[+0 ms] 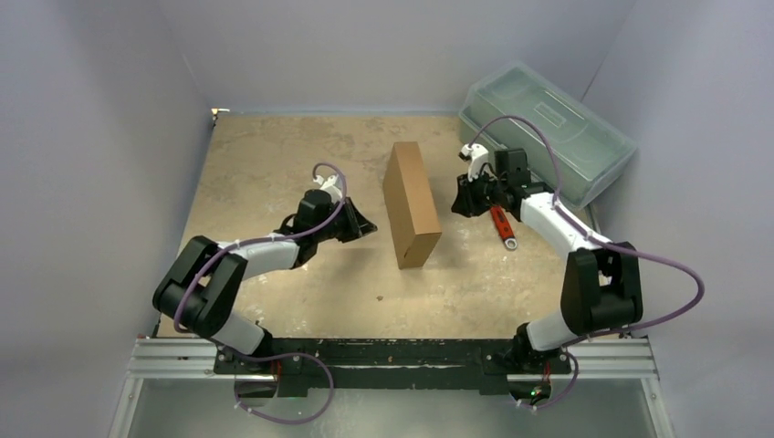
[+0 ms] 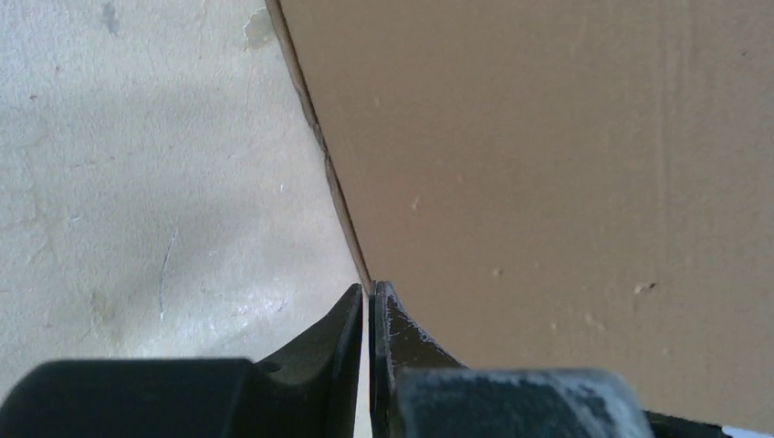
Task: Fold the paper box
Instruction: Adjust the paper box at the center of the board.
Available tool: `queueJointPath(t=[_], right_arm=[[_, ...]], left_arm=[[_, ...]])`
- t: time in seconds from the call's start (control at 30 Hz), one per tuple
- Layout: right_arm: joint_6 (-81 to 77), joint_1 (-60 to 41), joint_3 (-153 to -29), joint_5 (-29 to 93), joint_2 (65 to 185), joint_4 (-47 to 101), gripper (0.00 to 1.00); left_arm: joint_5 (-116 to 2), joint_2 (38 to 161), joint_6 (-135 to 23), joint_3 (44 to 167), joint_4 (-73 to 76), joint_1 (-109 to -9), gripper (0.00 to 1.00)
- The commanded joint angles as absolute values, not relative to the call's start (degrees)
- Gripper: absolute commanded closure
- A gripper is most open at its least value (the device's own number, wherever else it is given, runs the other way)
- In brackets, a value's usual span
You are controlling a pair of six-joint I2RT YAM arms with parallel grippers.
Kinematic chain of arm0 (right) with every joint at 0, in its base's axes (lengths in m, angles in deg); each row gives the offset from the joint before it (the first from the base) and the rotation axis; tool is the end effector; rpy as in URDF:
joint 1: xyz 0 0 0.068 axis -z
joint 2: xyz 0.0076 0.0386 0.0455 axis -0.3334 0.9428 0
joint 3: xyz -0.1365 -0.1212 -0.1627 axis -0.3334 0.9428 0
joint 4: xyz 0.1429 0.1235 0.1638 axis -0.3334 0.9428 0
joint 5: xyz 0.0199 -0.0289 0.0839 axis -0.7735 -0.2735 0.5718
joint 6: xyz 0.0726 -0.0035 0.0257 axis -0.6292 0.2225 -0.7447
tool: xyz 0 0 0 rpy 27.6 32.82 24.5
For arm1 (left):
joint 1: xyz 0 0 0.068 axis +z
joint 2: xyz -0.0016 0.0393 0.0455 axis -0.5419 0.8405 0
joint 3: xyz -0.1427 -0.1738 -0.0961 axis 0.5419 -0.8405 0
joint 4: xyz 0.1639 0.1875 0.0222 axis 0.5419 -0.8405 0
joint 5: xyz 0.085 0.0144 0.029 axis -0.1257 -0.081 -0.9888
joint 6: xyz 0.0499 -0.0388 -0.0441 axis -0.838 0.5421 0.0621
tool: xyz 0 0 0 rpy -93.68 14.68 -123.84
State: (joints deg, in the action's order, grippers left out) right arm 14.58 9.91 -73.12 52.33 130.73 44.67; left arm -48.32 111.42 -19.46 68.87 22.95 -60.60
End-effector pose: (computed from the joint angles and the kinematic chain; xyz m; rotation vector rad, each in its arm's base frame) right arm 0.3199 0.0847 0.1901 -0.6168 2.2643 0.5693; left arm 0.2745 -0.1665 0.1379 -0.1928 2.2285 -1.0840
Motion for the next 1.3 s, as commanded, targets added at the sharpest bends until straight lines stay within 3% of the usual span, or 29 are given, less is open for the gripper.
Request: queueJointPath(t=[0.0, 0.17, 0.3, 0.47, 0.6, 0.67, 0.9, 1.07, 1.27], right_arm=[[16.0, 5.4, -77.3, 56.3, 125.1, 43.1, 0.75], [20.4, -6.2, -85.2, 48.5, 126.6, 50.2, 0.75], [23.9, -16.0, -93.2, 41.2, 128.9, 54.7, 0.75], [24.0, -20.2, -98.2, 45.5, 135.8, 57.5, 0.74], [23.2, -20.3, -98.6, 51.1, 138.4, 57.0, 0.73], [23.7, -20.3, -98.9, 53.3, 138.1, 57.0, 0.71], [28.0, -20.4, -106.9, 68.0, 145.3, 66.2, 0.70], [41.1, -20.2, -114.8, 82.9, 140.6, 80.9, 0.58], [46.7, -9.6, -102.7, 84.7, 124.2, 78.7, 0.41]], left_arm=[[-52.5, 104.7, -22.5, 71.0, 19.4, -60.2, 0.93], [-62.0, 89.5, -28.6, 74.5, 2.5, -58.8, 0.61], [-65.1, 81.1, -28.3, 73.3, -8.1, -58.7, 0.57], [-71.9, 66.6, -25.9, 71.0, -17.0, -58.7, 0.54], [-74.9, 57.1, -25.4, 71.7, -22.2, -58.7, 0.40], [-73.6, 56.0, -25.6, 71.8, -23.3, -58.7, 0.35], [-64.0, 59.1, -25.1, 71.7, -21.3, -58.7, 0.34], [-60.1, 60.8, -25.4, 72.7, -21.2, -58.7, 0.33], [-58.1, 59.7, -22.9, 72.4, -15.5, -58.7, 0.22]])
